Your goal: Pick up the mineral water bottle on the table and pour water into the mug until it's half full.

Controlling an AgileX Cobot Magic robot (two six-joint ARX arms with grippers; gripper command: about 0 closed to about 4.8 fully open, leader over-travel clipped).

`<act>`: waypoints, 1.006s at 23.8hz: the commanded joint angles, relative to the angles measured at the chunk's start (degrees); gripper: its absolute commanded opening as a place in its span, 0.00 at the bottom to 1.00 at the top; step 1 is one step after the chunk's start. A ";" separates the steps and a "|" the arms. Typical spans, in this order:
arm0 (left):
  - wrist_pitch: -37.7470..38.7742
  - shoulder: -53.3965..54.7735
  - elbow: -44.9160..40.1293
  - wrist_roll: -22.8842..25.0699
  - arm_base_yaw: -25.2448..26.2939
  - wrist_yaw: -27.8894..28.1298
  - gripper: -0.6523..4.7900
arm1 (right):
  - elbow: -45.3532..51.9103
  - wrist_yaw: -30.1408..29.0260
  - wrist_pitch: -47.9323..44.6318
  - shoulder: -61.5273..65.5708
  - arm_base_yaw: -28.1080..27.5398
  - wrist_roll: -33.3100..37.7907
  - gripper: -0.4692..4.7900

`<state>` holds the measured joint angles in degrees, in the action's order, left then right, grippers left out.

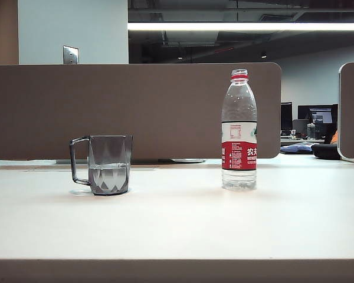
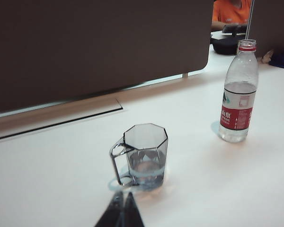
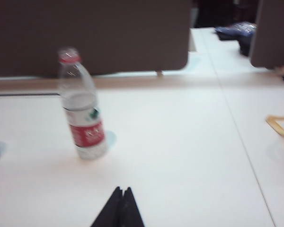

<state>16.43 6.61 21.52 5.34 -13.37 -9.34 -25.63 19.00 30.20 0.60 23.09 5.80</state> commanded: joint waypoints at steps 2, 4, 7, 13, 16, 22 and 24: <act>-7.23 0.15 -5.42 -4.31 0.09 0.52 0.11 | 6.27 0.74 -5.84 0.35 0.04 0.15 0.08; -10.32 0.04 -9.16 -5.60 0.09 0.61 0.11 | 10.99 0.74 -12.13 0.17 0.02 0.11 0.08; -13.03 0.04 -12.24 -5.88 0.09 0.72 0.11 | 15.10 0.11 -16.92 0.17 0.04 -0.66 0.08; -16.70 -0.07 -17.11 -6.03 0.09 1.25 0.11 | 22.08 -8.26 -21.07 0.17 0.02 -6.51 0.08; -17.05 -0.26 -18.91 -6.05 0.11 1.62 0.11 | 24.94 -10.12 -23.76 0.17 0.02 -6.54 0.08; -16.20 -4.94 -20.83 -6.01 0.11 0.94 0.11 | 25.53 -10.12 -25.64 0.15 -0.02 -7.80 0.08; -14.93 -6.40 -21.16 -5.97 0.11 0.35 0.11 | 25.53 -10.14 -26.43 0.11 0.00 -7.80 0.08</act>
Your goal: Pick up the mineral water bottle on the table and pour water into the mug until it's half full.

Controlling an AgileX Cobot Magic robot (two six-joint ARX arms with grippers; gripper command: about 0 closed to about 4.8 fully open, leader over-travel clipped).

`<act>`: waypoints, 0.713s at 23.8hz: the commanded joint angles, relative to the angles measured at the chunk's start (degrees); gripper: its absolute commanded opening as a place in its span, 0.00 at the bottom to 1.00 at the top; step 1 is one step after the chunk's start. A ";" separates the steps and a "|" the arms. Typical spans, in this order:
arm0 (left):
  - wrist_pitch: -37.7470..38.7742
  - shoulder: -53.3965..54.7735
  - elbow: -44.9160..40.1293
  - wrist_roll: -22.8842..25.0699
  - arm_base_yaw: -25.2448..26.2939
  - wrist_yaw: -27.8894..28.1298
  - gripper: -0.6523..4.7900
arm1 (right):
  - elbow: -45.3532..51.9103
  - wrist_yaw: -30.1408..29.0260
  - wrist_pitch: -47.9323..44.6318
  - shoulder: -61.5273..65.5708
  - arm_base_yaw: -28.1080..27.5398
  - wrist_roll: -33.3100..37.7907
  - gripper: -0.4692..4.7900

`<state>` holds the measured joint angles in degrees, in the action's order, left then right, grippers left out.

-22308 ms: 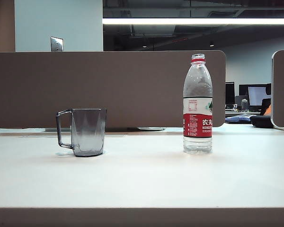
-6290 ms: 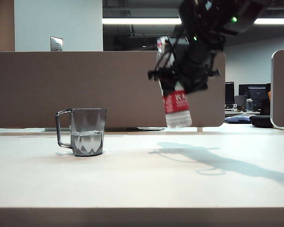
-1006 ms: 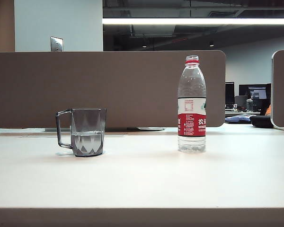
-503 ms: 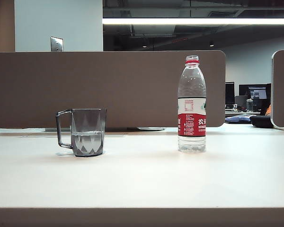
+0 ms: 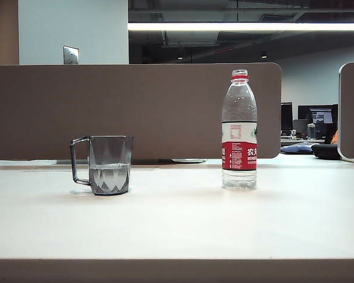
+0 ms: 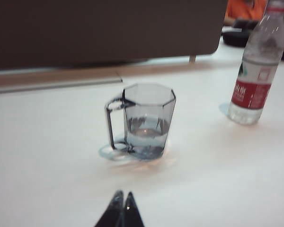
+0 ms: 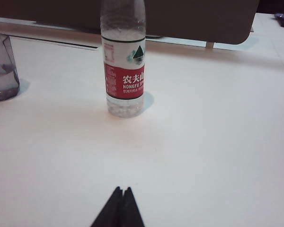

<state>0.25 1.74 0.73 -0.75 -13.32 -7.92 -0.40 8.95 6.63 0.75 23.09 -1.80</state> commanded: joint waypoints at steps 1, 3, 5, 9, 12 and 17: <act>1.90 -1.60 -0.37 0.28 0.20 -1.33 0.11 | 0.31 -0.09 -3.02 -0.07 0.00 -0.20 0.08; 2.75 -1.57 -0.39 1.11 0.20 -1.49 0.12 | 0.31 -0.11 -2.78 -0.48 -0.02 -0.20 0.08; 2.23 -1.57 -0.39 1.38 0.22 -0.90 0.12 | 0.31 -0.09 -2.45 -0.81 -0.07 -0.61 0.08; 0.52 -1.57 -0.39 1.62 0.52 1.73 0.11 | 0.31 -0.07 -2.38 -0.81 -0.02 -4.81 0.08; 0.50 -1.57 -0.39 1.84 1.81 1.64 0.11 | 0.31 0.39 -2.34 -0.81 -0.11 -6.86 0.08; 0.04 -1.57 -0.39 1.86 4.72 1.49 0.11 | 0.31 1.68 -1.84 -0.81 -2.10 -7.23 0.08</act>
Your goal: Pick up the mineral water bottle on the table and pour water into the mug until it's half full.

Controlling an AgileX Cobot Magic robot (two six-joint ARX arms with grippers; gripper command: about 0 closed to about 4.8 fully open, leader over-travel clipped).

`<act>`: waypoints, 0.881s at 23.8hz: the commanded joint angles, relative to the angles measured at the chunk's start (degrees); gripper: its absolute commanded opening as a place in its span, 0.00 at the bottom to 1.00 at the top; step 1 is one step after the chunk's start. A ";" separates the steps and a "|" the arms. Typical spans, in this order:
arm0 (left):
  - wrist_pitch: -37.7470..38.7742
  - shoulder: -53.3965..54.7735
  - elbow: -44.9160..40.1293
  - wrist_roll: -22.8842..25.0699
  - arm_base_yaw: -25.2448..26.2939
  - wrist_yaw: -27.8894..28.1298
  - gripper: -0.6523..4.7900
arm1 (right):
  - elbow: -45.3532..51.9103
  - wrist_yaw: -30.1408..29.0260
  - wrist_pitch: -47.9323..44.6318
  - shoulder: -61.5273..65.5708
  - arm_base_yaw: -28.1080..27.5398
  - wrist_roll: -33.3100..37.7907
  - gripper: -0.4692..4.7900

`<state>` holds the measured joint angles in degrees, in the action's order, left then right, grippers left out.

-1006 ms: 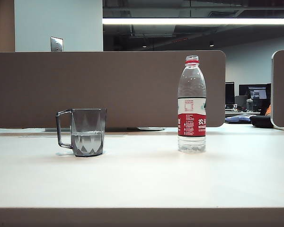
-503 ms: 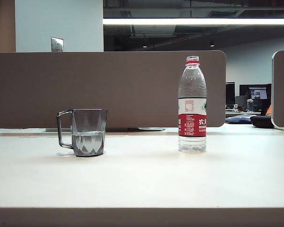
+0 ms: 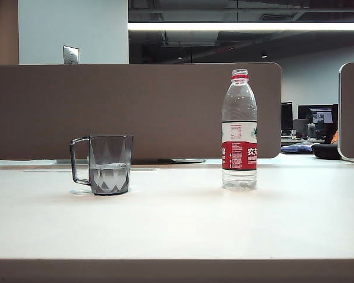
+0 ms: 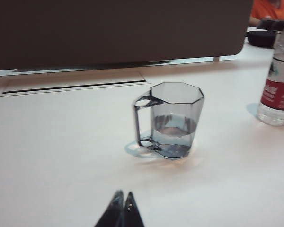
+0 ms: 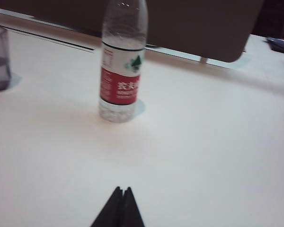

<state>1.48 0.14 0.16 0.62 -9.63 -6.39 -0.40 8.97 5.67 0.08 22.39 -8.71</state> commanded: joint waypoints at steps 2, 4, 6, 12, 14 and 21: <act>-1.31 0.02 0.17 0.66 1.77 -0.02 0.11 | 0.31 2.93 -1.16 -0.13 -3.10 -0.31 0.08; -1.27 0.02 0.17 1.33 2.36 0.20 0.11 | 0.31 2.60 -1.29 -0.13 -5.11 -0.28 0.08; -1.25 0.02 0.17 1.77 3.04 0.22 0.11 | 0.31 -0.17 -1.16 -0.11 -8.87 -0.33 0.08; -1.53 0.02 0.20 1.73 5.03 1.79 0.11 | 0.31 -11.76 -0.98 0.02 -19.61 -0.13 0.08; -1.60 0.02 0.20 1.70 5.57 3.43 0.11 | 0.31 -16.83 -1.64 0.00 -22.64 -0.13 0.08; -1.42 0.02 0.20 1.49 5.64 4.04 0.11 | 0.31 -17.99 -1.18 -0.02 -23.54 -0.11 0.08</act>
